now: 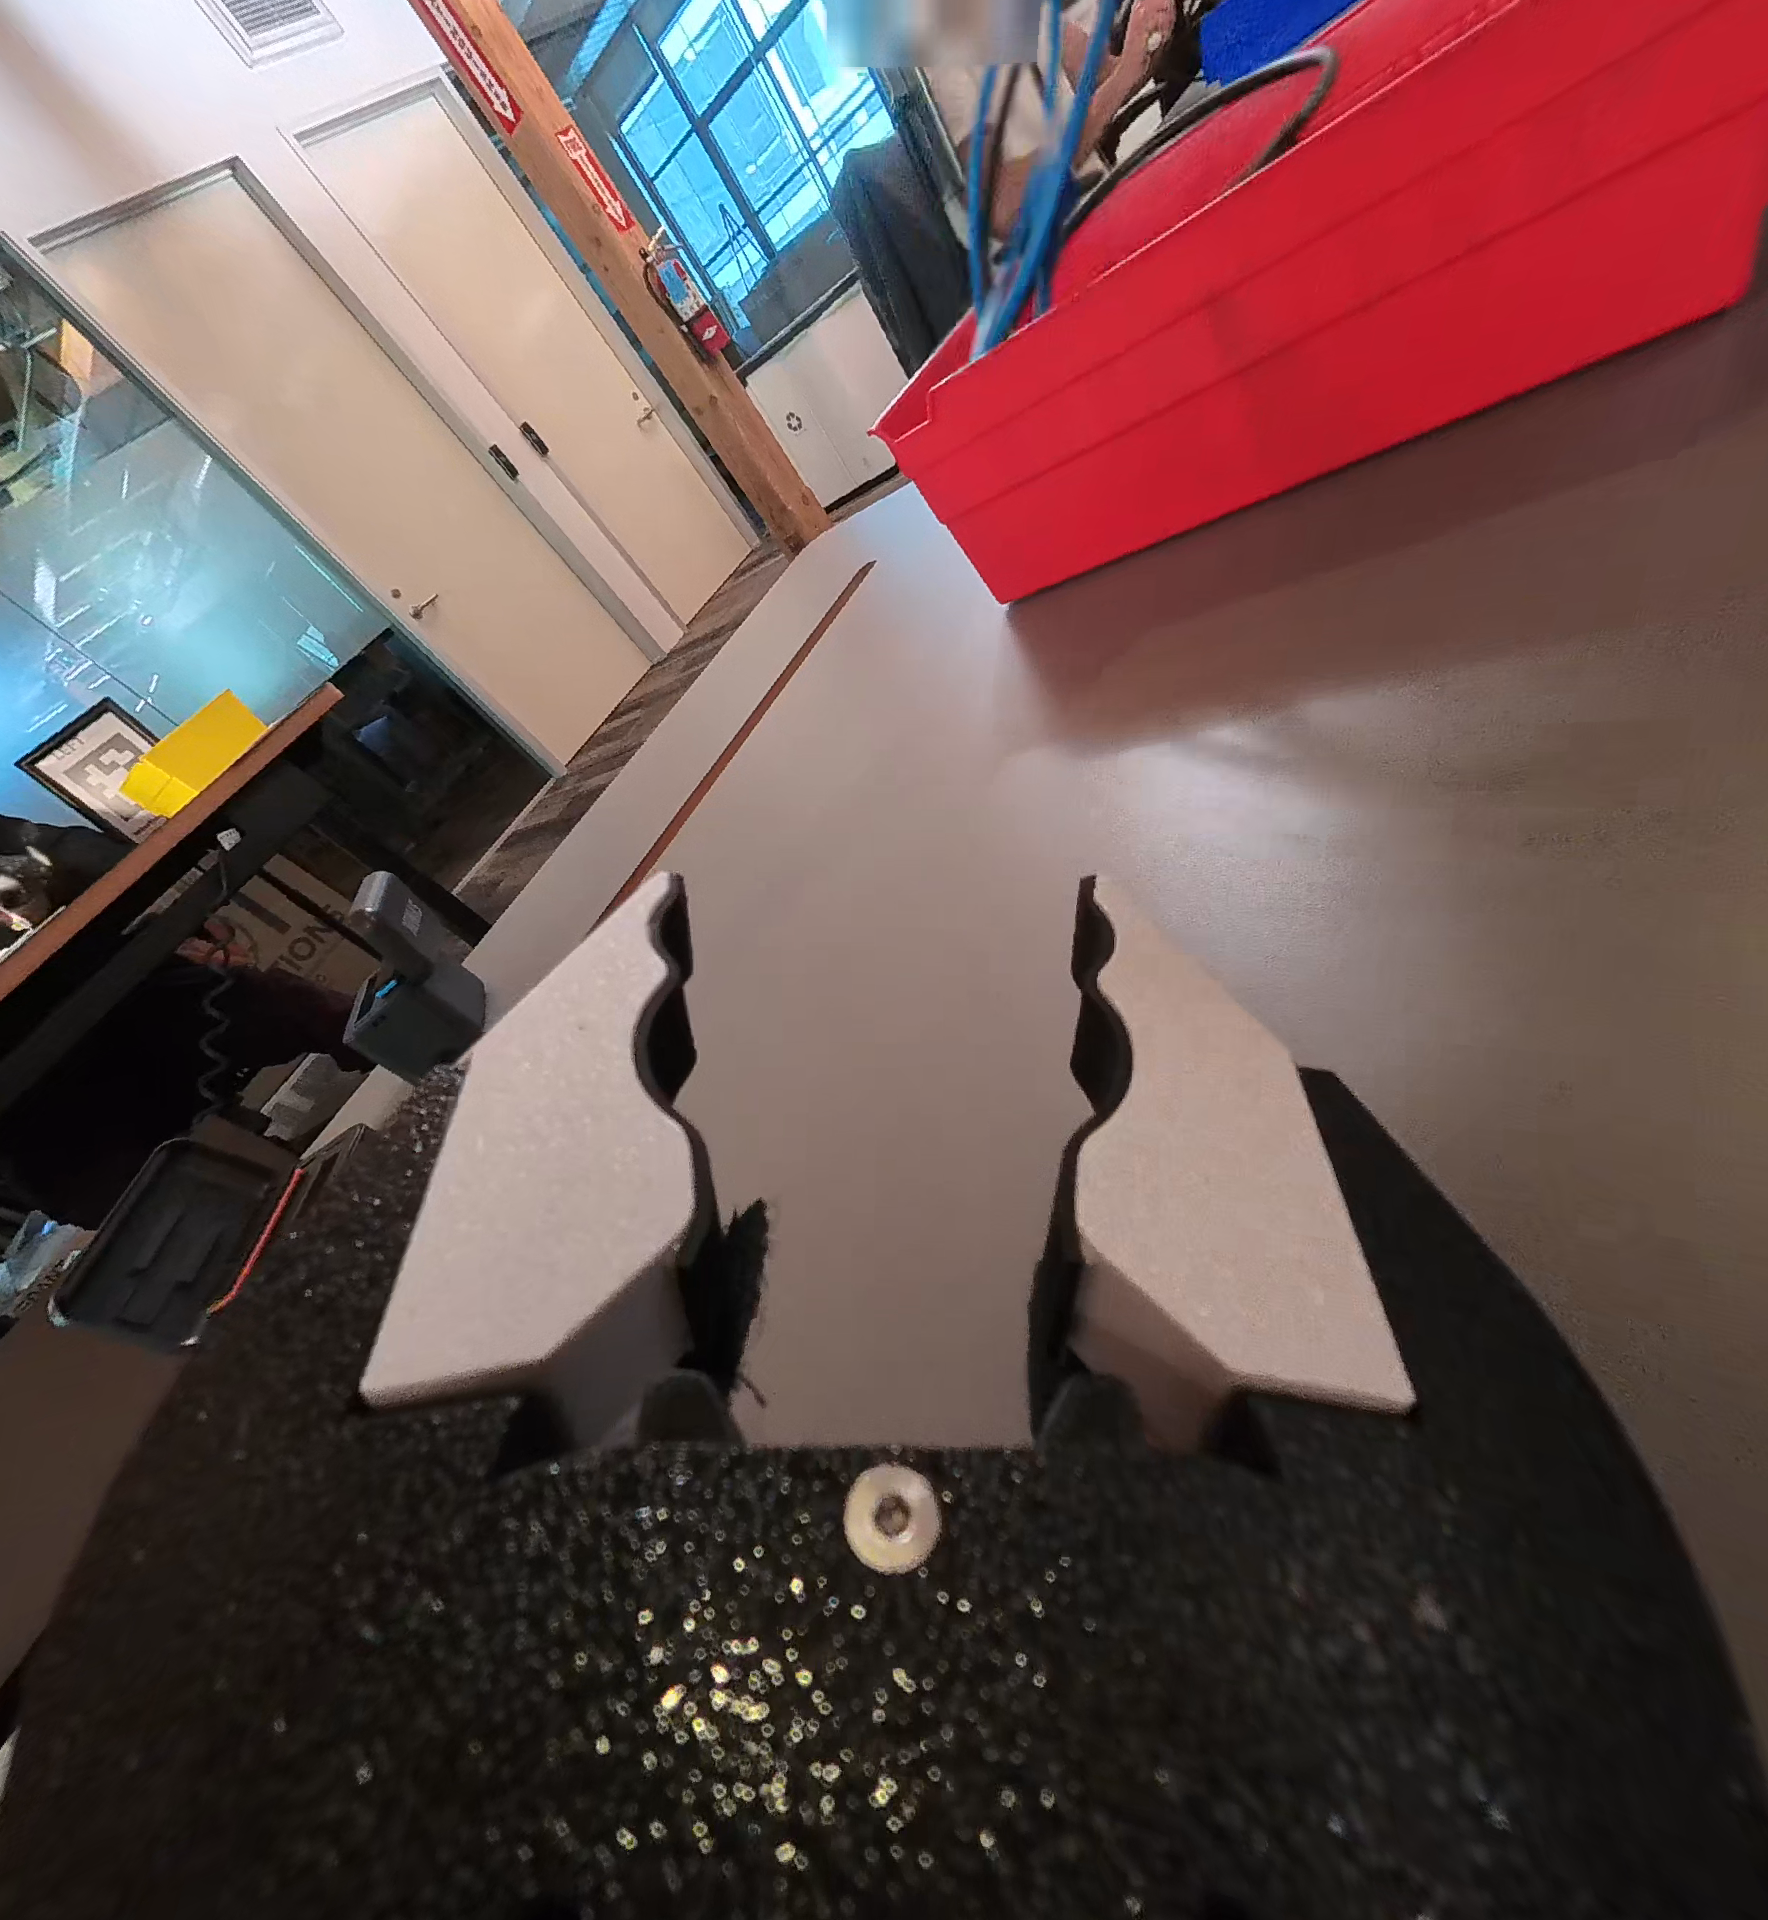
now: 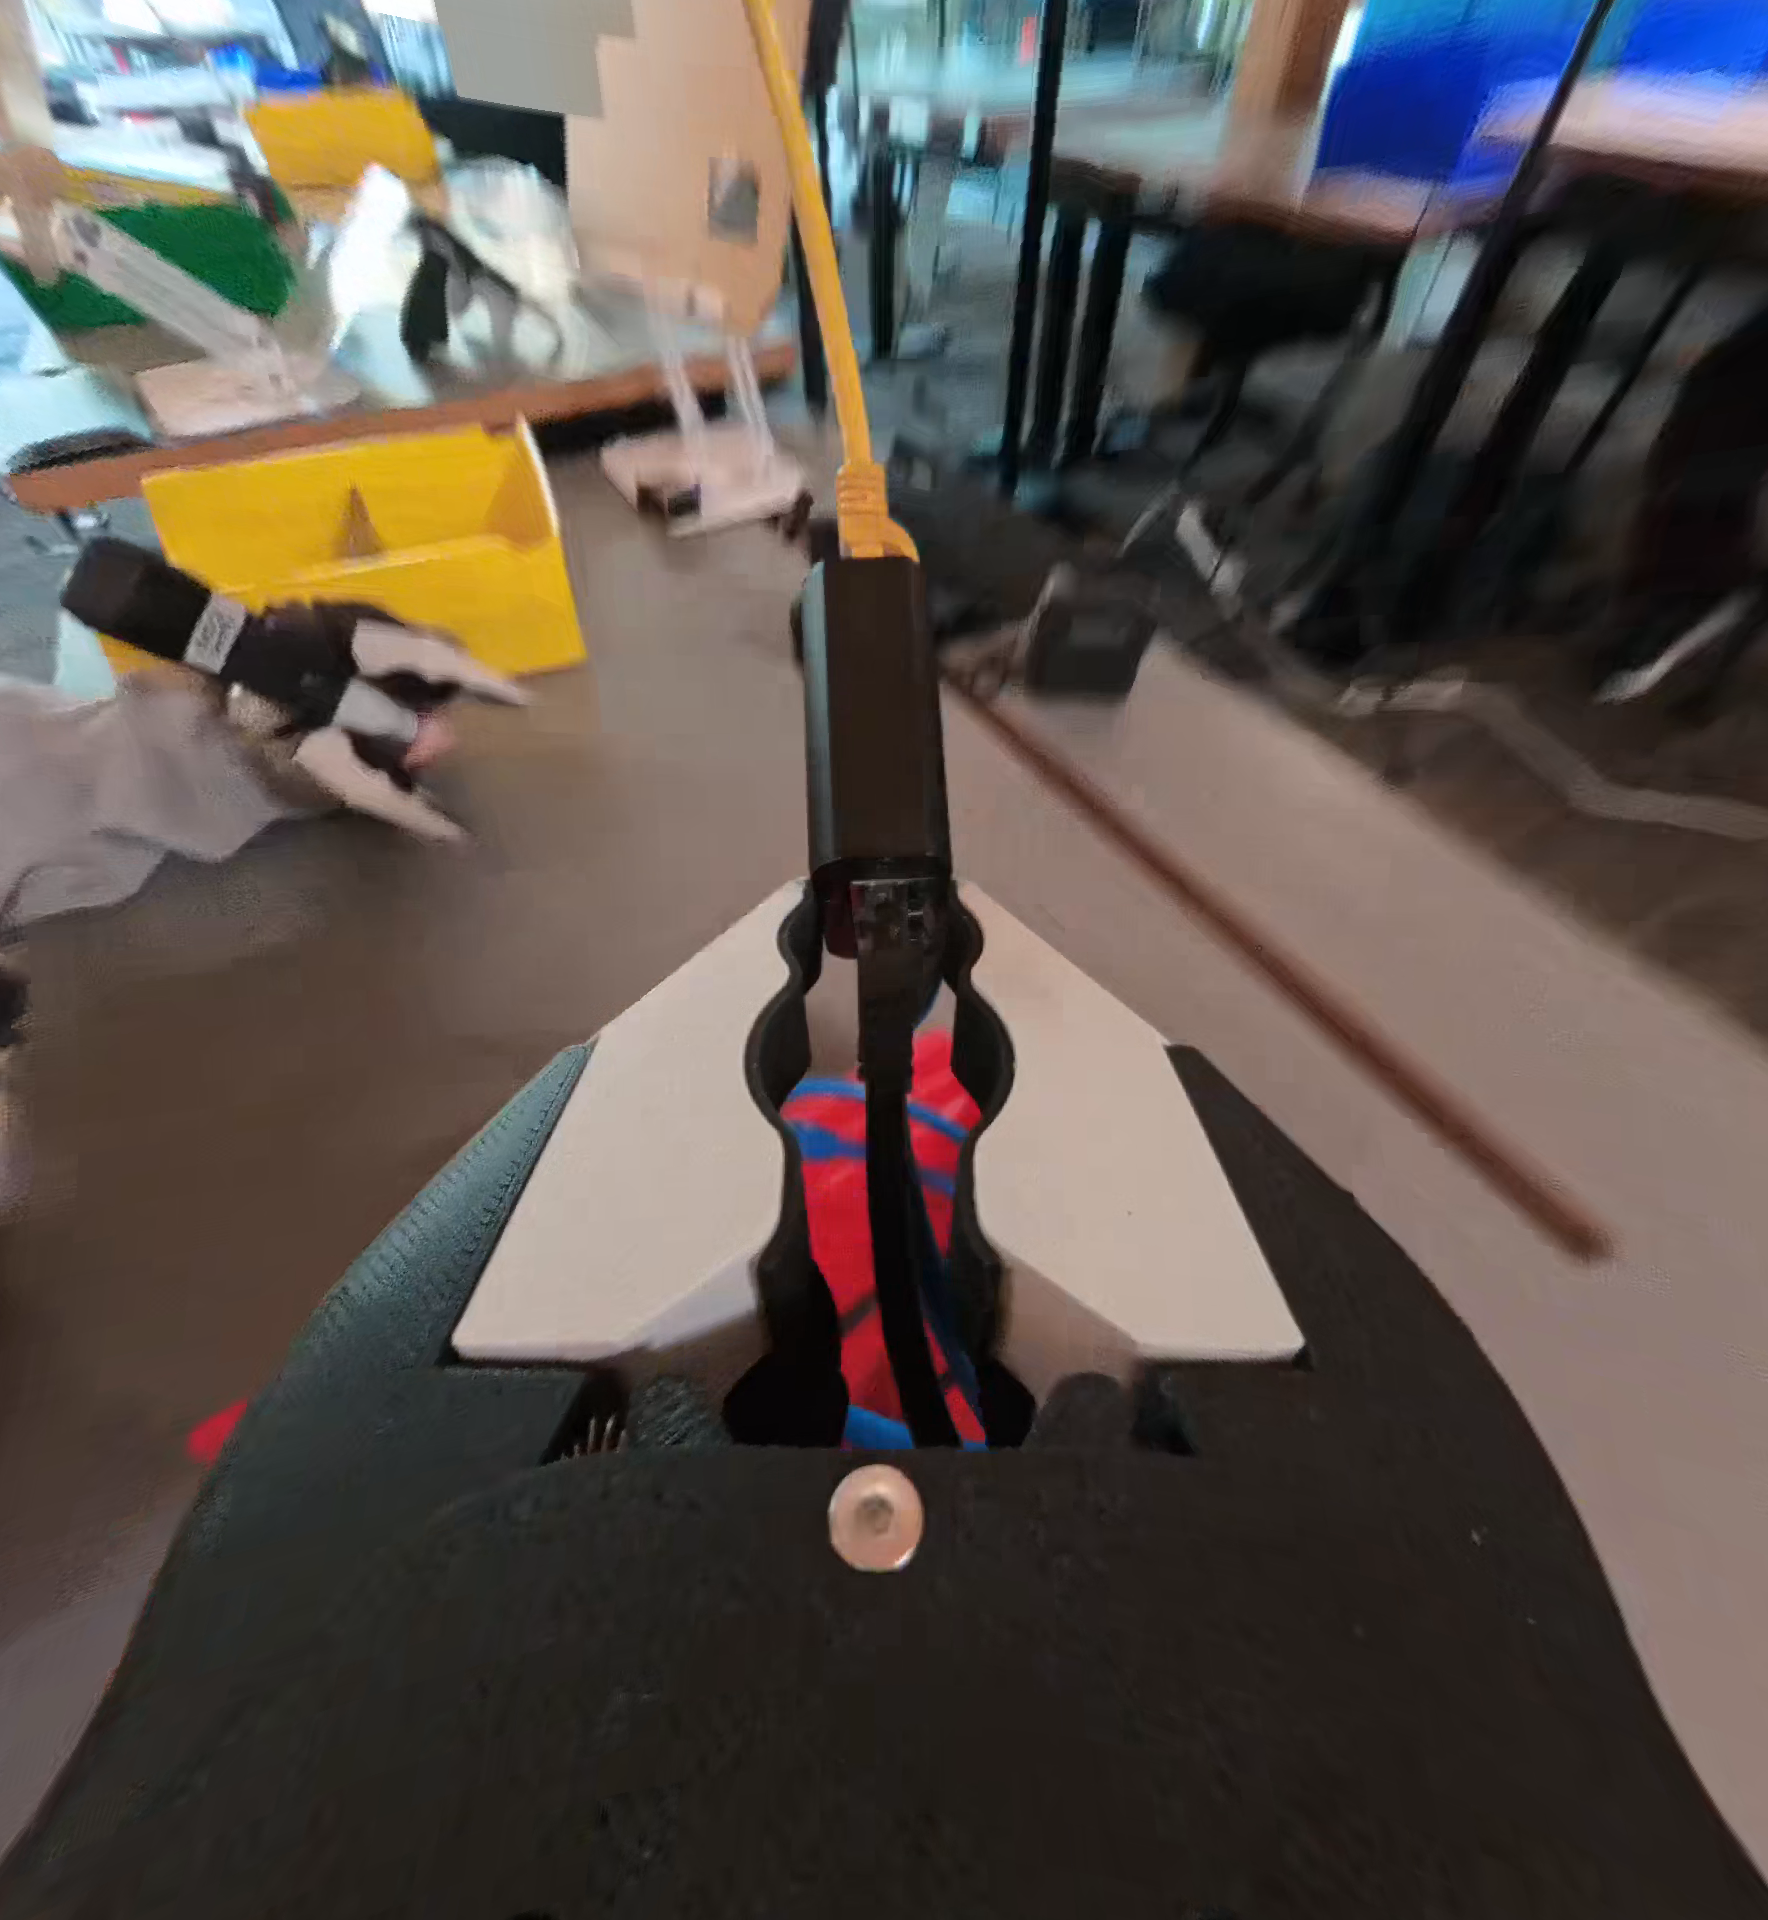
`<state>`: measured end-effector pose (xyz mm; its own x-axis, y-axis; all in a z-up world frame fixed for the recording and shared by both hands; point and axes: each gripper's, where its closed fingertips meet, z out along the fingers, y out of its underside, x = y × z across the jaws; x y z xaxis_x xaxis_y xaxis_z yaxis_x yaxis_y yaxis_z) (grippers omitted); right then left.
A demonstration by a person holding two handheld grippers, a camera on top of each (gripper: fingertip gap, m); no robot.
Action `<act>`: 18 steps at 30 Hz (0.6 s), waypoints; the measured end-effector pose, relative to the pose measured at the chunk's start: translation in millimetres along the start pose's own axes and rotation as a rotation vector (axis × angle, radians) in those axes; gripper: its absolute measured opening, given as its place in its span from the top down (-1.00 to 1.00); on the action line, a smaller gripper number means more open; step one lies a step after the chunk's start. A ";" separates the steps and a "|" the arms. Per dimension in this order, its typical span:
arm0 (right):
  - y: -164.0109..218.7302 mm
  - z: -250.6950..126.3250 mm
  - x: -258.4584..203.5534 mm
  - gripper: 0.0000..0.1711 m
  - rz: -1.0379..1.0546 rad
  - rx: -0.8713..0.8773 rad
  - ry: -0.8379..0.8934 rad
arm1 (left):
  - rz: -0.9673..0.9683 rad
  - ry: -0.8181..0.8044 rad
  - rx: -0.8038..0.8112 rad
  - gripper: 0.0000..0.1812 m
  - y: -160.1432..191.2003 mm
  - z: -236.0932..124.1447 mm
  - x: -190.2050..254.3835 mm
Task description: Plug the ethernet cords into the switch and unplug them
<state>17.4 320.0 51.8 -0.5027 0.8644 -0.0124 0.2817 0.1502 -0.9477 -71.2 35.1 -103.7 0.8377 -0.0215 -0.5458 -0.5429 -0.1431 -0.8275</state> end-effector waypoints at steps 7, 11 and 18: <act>103.3 -13.2 47.3 0.74 0.080 -0.480 0.177 | -0.002 0.018 -0.017 0.21 3.6 3.6 3.9; 132.5 -8.3 50.8 0.74 0.040 -0.700 0.178 | -0.003 0.020 -0.025 0.21 5.6 3.6 3.8; 167.4 -1.9 56.6 0.74 -0.032 -1.011 0.172 | 0.008 0.028 -0.038 0.22 7.3 3.9 5.8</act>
<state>37.6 395.1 -106.9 -0.4210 0.8978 0.1294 0.8671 0.4402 -0.2332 -70.6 37.8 -113.4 0.8352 -0.0508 -0.5476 -0.5470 -0.1803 -0.8175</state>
